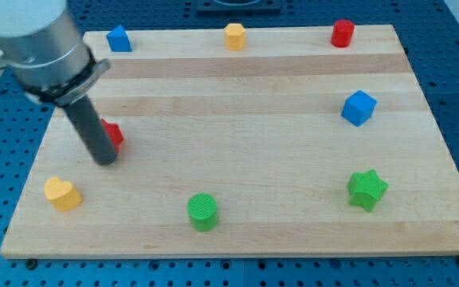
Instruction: Place the arm below to the green star
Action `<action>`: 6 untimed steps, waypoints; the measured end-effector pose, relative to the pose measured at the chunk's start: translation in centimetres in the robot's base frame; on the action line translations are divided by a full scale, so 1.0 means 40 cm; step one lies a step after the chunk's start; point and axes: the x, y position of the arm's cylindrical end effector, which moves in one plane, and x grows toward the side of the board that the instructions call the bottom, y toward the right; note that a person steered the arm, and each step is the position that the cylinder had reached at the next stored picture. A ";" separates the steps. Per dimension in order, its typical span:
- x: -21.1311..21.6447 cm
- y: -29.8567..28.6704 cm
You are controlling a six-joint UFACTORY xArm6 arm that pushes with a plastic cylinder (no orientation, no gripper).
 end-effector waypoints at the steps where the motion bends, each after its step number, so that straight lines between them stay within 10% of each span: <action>1: -0.067 -0.044; 6: -0.208 0.033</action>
